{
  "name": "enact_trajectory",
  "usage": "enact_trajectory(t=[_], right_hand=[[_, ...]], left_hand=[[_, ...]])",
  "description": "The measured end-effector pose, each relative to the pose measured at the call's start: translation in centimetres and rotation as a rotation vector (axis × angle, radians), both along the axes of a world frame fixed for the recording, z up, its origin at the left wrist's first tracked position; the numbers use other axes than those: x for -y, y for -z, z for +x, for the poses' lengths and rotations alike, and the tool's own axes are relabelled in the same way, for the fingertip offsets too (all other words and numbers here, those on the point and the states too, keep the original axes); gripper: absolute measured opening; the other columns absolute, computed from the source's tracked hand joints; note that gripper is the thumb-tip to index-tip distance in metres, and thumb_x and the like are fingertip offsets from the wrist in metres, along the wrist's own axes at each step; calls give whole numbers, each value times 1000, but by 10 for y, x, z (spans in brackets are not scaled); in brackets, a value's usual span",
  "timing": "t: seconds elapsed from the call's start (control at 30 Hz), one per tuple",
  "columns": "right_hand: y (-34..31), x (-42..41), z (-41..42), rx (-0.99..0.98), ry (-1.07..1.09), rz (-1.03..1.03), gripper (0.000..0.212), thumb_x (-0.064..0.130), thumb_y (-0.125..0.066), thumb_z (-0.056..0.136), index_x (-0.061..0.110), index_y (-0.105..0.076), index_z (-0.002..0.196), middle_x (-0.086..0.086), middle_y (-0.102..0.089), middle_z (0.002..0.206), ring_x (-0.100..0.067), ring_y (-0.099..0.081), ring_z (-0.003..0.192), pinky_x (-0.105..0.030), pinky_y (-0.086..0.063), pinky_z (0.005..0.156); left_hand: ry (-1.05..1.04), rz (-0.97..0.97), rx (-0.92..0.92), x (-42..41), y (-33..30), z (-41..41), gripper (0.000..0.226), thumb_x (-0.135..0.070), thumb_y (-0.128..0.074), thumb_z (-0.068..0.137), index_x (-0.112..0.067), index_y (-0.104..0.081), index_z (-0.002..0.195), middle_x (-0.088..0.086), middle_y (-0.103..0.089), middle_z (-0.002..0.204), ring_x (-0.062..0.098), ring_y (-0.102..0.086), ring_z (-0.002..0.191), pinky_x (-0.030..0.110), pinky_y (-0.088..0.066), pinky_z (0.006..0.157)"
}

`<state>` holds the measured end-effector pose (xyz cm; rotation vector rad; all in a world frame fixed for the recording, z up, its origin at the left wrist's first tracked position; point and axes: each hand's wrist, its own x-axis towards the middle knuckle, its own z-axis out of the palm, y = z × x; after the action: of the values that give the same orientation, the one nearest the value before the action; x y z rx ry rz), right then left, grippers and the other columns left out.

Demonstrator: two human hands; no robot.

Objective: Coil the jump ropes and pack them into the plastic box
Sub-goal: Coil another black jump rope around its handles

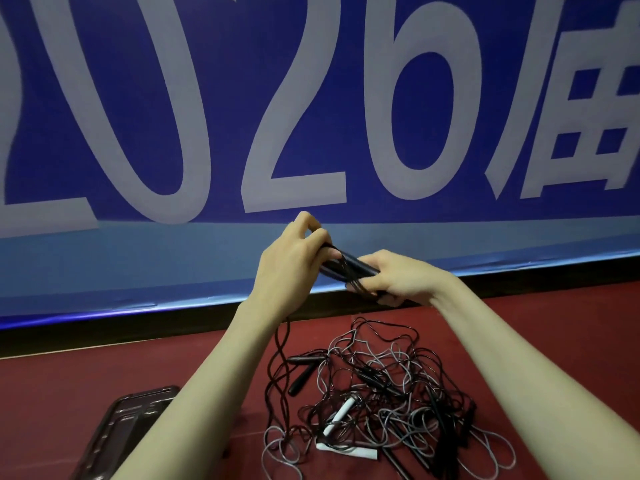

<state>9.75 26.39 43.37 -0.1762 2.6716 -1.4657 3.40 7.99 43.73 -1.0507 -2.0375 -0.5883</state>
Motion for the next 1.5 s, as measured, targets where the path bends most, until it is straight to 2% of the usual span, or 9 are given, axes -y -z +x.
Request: enact_trajectory(t=[0.13,0.23,0.4,0.53,0.8,1.03,1.23,1.33,1.5], right_hand=[[-8,11,5,45,-118,49,21,16,-64,93,17,-49,79,3,-41,57,-11,-30,46,-19,-24,41],[-9,7,6,48,-139,37,19,17,-65,92,14,-51,80,3,-43,58,-11,-30,47,-19,-23,41],[-10,6,7,75,-154,84,15,18,-70,87,5,-63,92,-6,-48,63,-15,-34,52,-19,-25,42],[-17,10,15,62,-195,117,9,11,-71,86,6,-64,83,-5,-59,58,-12,-43,45,-20,-31,42],[-26,9,39,-22,-177,23,7,10,-72,84,5,-67,81,-6,-57,57,-13,-42,44,-20,-29,42],[-38,4,46,-54,-169,43,10,11,-73,84,2,-68,84,-4,-56,55,-12,-42,46,-20,-27,44],[-21,-6,38,-25,-44,-64,22,11,-76,79,-4,-64,88,-7,-54,53,-10,-40,42,-19,-23,41],[-15,-9,35,1,-13,-164,28,8,-75,79,-8,-60,97,-11,-58,57,-11,-38,40,-19,-21,39],[-20,-13,33,-30,27,-342,15,7,-69,86,5,-56,93,-22,-67,72,-11,-40,38,-16,-26,34]], left_hand=[[-23,-42,-1,-1,0,-2,39,-45,-39,93,-14,-60,84,-4,-57,92,18,-46,82,30,-37,54],[10,-87,173,3,-4,-1,30,-39,-47,97,-16,-60,84,-11,-51,67,23,-50,76,32,-33,71],[131,-99,604,9,-9,-1,28,-38,-55,95,-30,-52,69,-2,-56,65,17,-52,64,33,-44,63],[138,-96,673,19,-6,11,29,-36,-54,96,-19,-58,73,-2,-55,65,11,-48,59,15,-35,53],[132,-90,683,18,-28,35,34,-42,-54,95,-21,-53,69,-2,-50,61,11,-43,54,28,-35,55],[344,96,976,14,-34,41,34,-39,-57,94,-22,-56,64,-8,-53,55,12,-50,52,25,-40,55],[246,-32,848,-4,-27,33,38,-46,-47,98,-13,-54,81,9,-58,73,23,-58,60,42,-55,59],[252,-6,883,-9,-26,31,37,-45,-49,97,-15,-53,76,0,-50,63,13,-51,44,28,-47,43],[248,134,738,-14,-20,28,39,-43,-50,97,-11,-49,74,0,-42,55,18,-39,41,24,-35,43]])
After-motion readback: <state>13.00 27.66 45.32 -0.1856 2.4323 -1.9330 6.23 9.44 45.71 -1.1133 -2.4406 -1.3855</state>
